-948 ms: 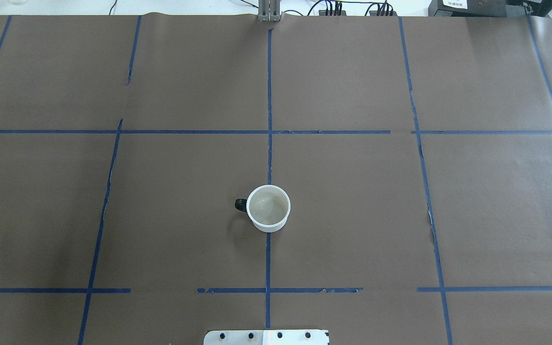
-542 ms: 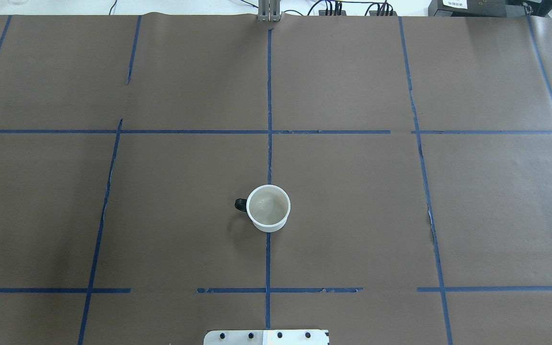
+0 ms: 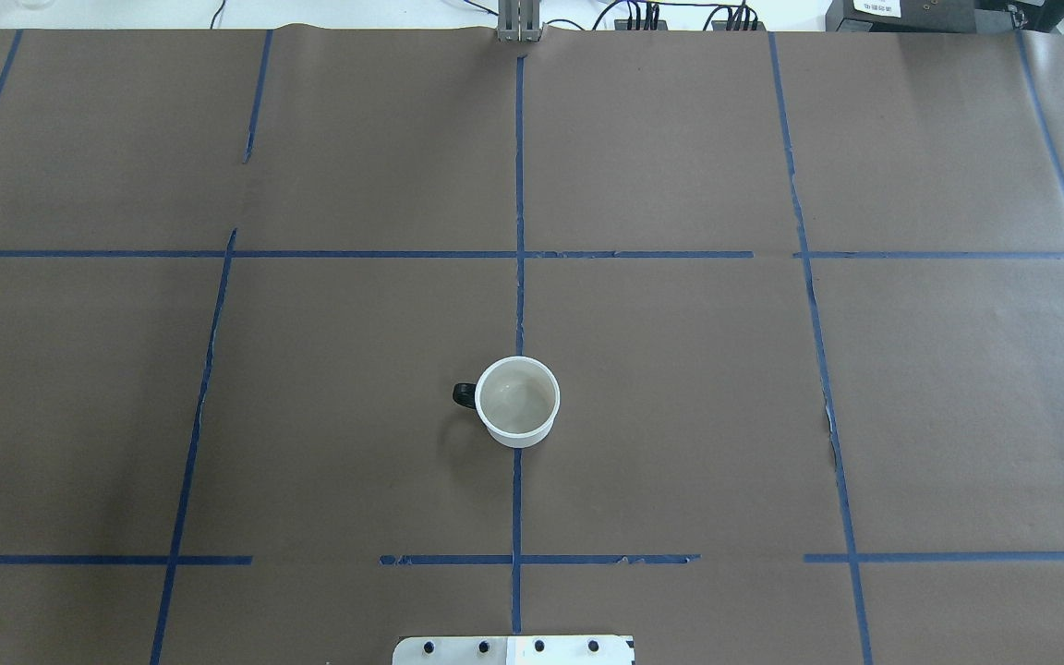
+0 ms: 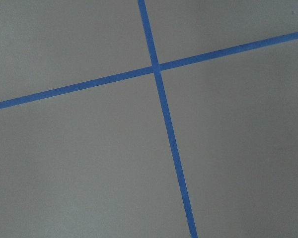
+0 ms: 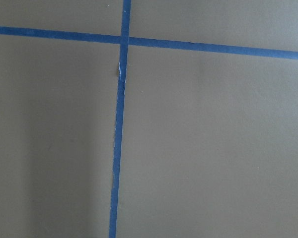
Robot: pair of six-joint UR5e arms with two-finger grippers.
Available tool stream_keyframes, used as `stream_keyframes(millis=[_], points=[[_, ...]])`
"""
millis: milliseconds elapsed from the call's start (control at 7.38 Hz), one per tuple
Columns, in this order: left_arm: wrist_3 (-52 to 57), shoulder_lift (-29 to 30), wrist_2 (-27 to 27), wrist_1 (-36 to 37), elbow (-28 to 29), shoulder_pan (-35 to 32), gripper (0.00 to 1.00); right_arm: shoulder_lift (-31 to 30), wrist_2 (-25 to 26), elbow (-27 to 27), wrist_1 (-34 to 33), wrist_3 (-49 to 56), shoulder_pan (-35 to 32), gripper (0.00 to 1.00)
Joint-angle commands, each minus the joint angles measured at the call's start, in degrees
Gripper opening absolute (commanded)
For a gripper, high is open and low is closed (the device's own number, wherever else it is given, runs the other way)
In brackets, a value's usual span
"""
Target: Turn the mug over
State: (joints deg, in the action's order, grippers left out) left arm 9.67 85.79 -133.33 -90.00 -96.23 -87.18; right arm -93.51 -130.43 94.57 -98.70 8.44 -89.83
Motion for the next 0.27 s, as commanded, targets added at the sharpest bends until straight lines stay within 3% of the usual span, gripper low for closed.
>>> stream_keyframes(millis=[0,135], points=[[0.26,0.0,0.0,0.0,0.07,-0.09,1.0,0.0,0.0,0.0,0.0,0.0,0.0,1.0],[0.35,-0.09,-0.08,0.0,-0.1,-0.09,1.0,0.0,0.0,0.0,0.0,0.0,0.0,1.0]])
